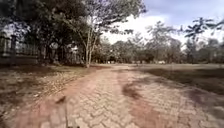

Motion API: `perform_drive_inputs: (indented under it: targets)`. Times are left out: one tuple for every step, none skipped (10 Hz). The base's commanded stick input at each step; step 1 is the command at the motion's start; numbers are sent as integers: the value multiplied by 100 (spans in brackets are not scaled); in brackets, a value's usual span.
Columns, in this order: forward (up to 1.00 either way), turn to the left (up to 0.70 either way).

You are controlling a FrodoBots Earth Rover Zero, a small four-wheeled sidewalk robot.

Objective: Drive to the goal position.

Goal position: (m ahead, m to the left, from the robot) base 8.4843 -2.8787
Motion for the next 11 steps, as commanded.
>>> perform_drive_inputs:
  targets:
    - [85, 0]
    - [85, 0]
    - [85, 0]
    - [85, 0]
    - [85, 0]
    - [85, 0]
    - [85, 0]
    - [85, 0]
    - [85, 0]
    - [85, 0]
    - [85, 0]
